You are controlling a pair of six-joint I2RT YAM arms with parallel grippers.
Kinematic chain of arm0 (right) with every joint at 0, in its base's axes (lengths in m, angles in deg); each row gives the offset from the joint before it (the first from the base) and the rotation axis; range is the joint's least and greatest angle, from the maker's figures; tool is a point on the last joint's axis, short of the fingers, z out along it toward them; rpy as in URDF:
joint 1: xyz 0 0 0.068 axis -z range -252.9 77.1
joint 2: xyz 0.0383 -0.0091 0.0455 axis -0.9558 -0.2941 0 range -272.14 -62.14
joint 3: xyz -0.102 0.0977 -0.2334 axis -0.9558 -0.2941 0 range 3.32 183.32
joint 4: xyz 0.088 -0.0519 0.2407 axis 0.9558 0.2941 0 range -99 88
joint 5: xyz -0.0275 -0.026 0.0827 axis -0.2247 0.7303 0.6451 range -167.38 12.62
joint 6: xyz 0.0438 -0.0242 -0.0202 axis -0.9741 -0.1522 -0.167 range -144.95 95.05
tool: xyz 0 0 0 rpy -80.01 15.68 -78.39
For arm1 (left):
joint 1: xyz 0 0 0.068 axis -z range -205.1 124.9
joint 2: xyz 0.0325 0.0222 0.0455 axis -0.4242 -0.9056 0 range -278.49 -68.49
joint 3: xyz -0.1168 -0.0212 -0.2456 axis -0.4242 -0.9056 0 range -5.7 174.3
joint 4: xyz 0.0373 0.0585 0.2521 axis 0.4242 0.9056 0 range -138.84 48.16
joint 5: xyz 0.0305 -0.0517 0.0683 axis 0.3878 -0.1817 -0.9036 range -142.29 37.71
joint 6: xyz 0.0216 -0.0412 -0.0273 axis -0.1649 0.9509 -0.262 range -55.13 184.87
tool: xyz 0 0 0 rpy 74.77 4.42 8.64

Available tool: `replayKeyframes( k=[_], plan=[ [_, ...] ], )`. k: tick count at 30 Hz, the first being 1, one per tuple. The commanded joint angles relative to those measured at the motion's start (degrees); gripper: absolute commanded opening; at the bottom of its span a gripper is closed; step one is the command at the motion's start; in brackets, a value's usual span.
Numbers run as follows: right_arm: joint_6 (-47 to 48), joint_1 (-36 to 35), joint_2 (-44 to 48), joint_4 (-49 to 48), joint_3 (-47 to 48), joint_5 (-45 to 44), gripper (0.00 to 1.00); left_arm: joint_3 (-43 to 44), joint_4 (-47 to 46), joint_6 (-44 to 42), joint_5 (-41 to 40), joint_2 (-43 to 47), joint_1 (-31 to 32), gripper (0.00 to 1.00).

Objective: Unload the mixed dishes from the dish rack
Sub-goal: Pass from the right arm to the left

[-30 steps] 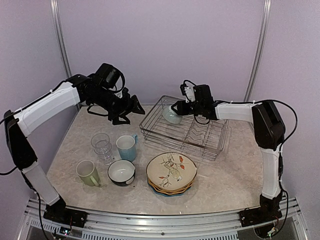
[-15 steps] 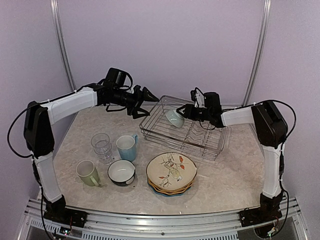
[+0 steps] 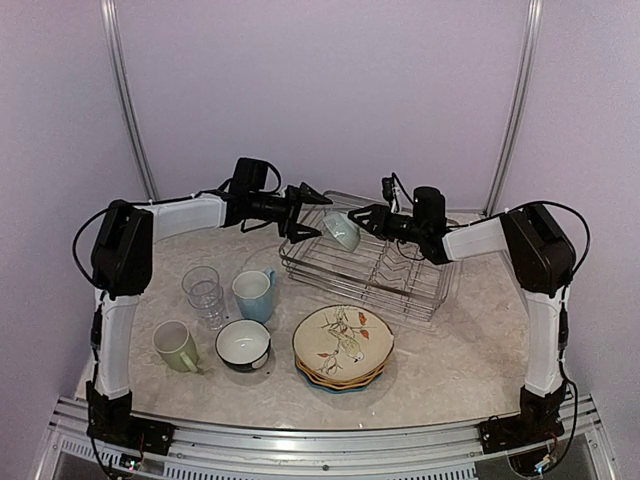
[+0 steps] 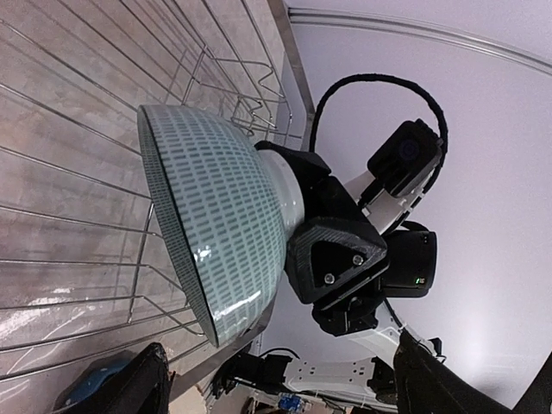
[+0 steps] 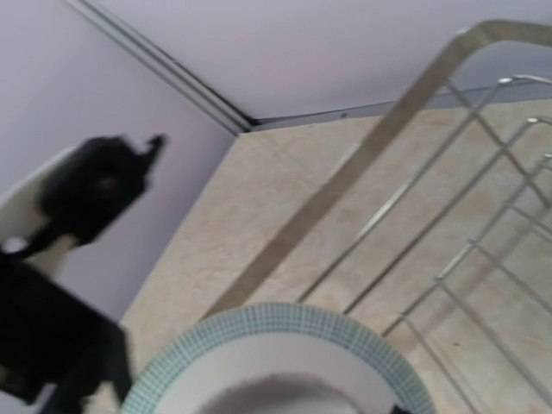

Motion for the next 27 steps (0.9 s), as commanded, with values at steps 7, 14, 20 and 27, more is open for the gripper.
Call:
replayKeyframes(
  k=[7, 14, 20, 27],
  plan=[
    [-2.9, 1.6, 3.1, -11.1, -2.8, 5.9, 0.00, 2.0, -24.8, 17.2, 10.4, -8.8, -0.6, 0.75],
    [-2.7, 1.6, 3.3, -11.3, -2.9, 8.0, 0.00, 1.0, -40.5, 27.5, 13.1, -13.5, -0.7, 0.55],
    [-2.9, 1.7, 2.9, -11.6, -2.9, 8.6, 0.00, 1.2, -44.5, 29.3, 12.0, -14.6, -0.5, 0.35],
    [-3.1, 1.8, 3.4, -12.8, -3.7, 8.6, 0.00, 0.5, -45.5, 29.4, 11.0, -14.2, -0.4, 0.10]
  ],
)
